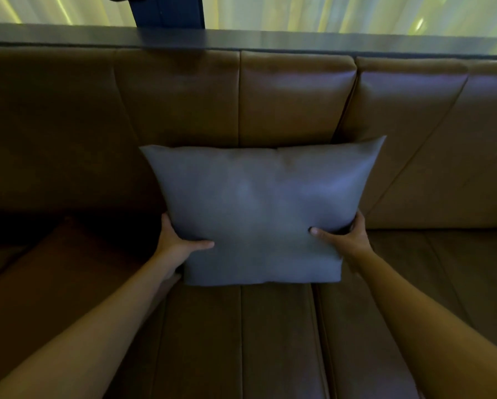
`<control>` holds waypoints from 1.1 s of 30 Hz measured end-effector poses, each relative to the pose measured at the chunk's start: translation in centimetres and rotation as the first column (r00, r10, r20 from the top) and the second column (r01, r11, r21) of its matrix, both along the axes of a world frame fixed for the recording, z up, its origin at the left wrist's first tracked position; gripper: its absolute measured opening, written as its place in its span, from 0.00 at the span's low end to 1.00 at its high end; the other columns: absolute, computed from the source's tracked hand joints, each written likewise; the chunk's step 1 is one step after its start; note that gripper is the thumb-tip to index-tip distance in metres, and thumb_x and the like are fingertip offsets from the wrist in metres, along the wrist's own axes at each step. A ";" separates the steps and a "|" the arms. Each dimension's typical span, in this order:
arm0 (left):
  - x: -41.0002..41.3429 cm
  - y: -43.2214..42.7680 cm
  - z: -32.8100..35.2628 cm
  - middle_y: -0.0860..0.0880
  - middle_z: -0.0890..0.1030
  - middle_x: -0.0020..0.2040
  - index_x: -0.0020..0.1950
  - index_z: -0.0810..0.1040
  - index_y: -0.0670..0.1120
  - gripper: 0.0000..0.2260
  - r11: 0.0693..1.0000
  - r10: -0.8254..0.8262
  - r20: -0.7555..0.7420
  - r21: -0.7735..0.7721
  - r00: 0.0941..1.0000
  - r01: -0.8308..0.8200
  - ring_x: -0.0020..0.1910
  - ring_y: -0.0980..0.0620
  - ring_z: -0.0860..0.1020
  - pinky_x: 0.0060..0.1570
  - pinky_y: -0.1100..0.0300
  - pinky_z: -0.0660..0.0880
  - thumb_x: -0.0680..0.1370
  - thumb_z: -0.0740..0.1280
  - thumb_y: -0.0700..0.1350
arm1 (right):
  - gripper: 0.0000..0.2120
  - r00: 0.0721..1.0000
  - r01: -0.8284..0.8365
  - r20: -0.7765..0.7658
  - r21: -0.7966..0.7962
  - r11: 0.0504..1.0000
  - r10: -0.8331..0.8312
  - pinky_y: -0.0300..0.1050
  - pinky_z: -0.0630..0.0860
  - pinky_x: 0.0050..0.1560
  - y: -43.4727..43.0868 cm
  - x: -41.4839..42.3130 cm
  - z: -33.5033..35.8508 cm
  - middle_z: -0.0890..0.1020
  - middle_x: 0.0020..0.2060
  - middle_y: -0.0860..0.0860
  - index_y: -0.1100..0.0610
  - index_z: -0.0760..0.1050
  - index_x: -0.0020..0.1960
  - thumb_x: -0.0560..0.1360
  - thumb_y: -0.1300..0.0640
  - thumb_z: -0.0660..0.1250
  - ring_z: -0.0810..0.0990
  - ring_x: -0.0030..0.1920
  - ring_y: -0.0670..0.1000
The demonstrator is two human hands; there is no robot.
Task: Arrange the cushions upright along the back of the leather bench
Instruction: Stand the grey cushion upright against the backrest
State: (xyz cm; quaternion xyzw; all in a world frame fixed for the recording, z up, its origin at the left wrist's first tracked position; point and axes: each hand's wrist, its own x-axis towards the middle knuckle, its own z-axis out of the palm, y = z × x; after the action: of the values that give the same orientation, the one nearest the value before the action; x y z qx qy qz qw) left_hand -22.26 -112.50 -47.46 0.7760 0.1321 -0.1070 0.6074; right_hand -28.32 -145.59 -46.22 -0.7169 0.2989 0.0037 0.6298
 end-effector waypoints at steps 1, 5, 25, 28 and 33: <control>0.1 0.0 -0.4 0.47 0.65 0.74 0.76 0.53 0.49 0.52 1.000 -0.016 -0.027 0.003 1.000 0.016 0.73 0.43 0.63 0.68 0.40 0.65 0.61 0.81 0.37 | 0.62 0.999 -0.011 -0.034 0.004 1.000 0.011 0.65 0.69 0.68 -0.2 0.3 -0.6 0.65 0.74 0.54 0.48 0.51 0.78 0.54 0.51 0.84 0.66 0.73 0.60; 0.0 -0.8 -1.0 0.49 0.63 0.76 0.77 0.51 0.54 0.55 1.000 0.001 -0.084 -0.019 0.996 -0.003 0.74 0.43 0.62 0.67 0.36 0.65 0.60 0.82 0.42 | 0.58 0.997 -0.020 -0.072 -0.026 0.999 0.018 0.65 0.68 0.69 -0.9 0.5 -2.1 0.64 0.75 0.54 0.49 0.50 0.79 0.60 0.55 0.82 0.65 0.74 0.61; -0.2 1.5 3.4 0.44 0.63 0.76 0.78 0.53 0.52 0.43 0.988 0.032 -0.209 -0.144 0.977 -0.064 0.73 0.41 0.64 0.65 0.41 0.67 0.70 0.75 0.45 | 0.43 0.965 0.218 -0.086 -0.252 0.943 -0.246 0.60 0.70 0.67 4.7 -0.5 1.8 0.66 0.72 0.60 0.58 0.60 0.76 0.67 0.60 0.78 0.69 0.69 0.66; -0.4 3.5 4.6 0.42 0.67 0.73 0.76 0.59 0.50 0.36 0.990 0.021 -0.186 -0.130 0.982 -0.046 0.71 0.41 0.67 0.64 0.43 0.69 0.73 0.73 0.46 | 0.37 0.961 0.265 0.009 -0.299 0.917 -0.275 0.61 0.71 0.67 8.5 -0.6 3.1 0.66 0.70 0.61 0.58 0.63 0.74 0.69 0.59 0.76 0.72 0.65 0.65; -0.7 8.4 6.4 0.43 0.73 0.69 0.71 0.68 0.47 0.25 0.993 -0.051 -0.168 -0.113 0.984 0.032 0.66 0.43 0.72 0.58 0.49 0.71 0.76 0.70 0.47 | 0.25 0.982 0.191 0.057 -0.302 0.934 -0.182 0.61 0.74 0.63 17.1 0.4 4.1 0.74 0.62 0.61 0.59 0.69 0.67 0.72 0.60 0.72 0.77 0.60 0.62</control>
State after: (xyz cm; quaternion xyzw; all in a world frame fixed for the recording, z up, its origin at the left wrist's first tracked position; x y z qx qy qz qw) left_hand -22.94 -104.10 -41.03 0.7318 0.1615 -0.1927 0.6334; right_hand -27.90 -128.49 -42.09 -0.7741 0.3535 -0.1126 0.5129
